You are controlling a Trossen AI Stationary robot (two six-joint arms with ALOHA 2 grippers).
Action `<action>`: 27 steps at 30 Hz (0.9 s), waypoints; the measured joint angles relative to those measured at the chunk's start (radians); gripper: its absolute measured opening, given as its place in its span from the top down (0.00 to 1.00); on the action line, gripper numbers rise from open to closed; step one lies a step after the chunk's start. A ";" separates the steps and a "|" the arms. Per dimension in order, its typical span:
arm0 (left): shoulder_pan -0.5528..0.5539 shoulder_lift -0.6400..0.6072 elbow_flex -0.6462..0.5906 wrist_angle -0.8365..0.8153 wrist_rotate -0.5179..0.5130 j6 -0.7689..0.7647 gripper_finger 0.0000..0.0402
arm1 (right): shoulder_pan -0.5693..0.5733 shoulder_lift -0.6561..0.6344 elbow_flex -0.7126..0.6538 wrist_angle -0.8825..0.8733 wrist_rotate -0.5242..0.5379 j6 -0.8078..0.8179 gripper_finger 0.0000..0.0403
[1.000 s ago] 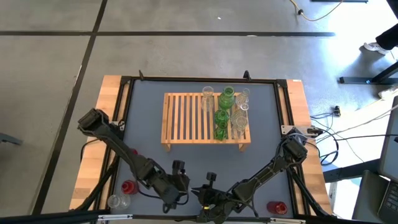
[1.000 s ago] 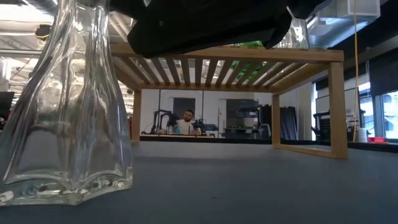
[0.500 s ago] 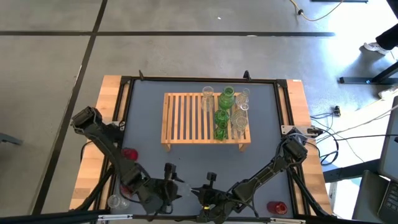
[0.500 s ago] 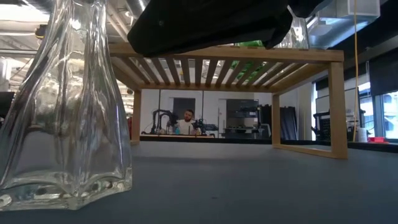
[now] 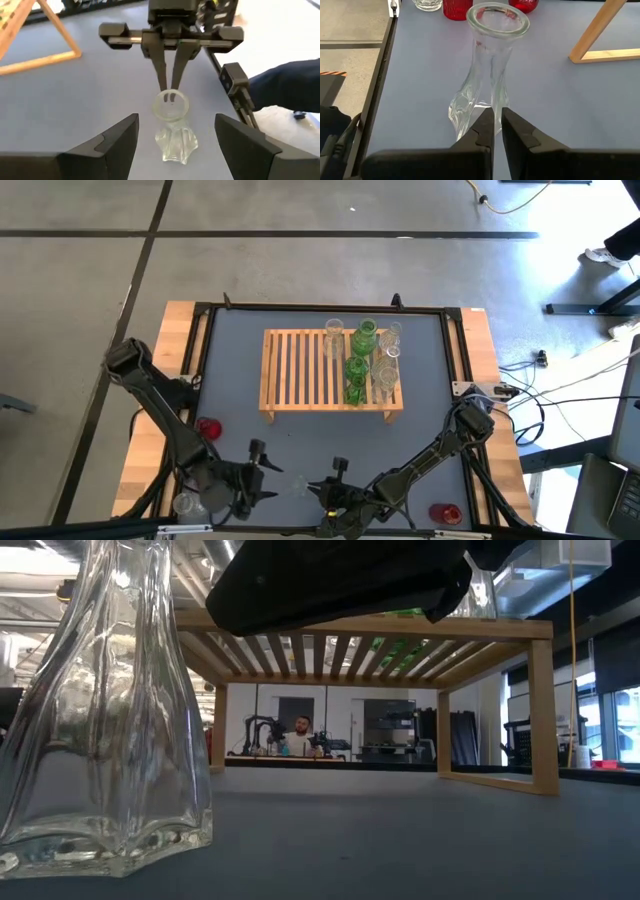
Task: Sort vases onto shelf
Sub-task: Put the transparent bottle on the shelf
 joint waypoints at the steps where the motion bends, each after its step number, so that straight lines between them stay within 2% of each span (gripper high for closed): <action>1: -0.004 -0.014 -0.017 0.019 0.000 0.012 0.36 | 0.000 0.000 0.000 0.000 0.000 0.000 0.94; 4: -0.008 -0.038 -0.049 0.064 0.001 0.015 0.36 | 0.000 0.000 0.000 0.000 0.000 0.000 0.94; 9: -0.008 -0.039 -0.050 0.066 0.003 -0.091 0.36 | 0.000 0.000 0.000 -0.001 0.000 0.000 0.94; 15: -0.007 -0.034 -0.055 0.032 0.005 -0.088 0.36 | -0.001 0.000 0.000 -0.006 0.004 -0.001 0.94; 22: 0.020 -0.029 -0.143 0.060 0.052 -0.154 0.36 | -0.001 0.000 0.000 -0.006 0.010 0.000 0.94; 27: 0.030 -0.029 -0.215 0.212 0.056 -0.154 0.36 | -0.001 0.000 0.000 -0.006 0.009 0.000 0.94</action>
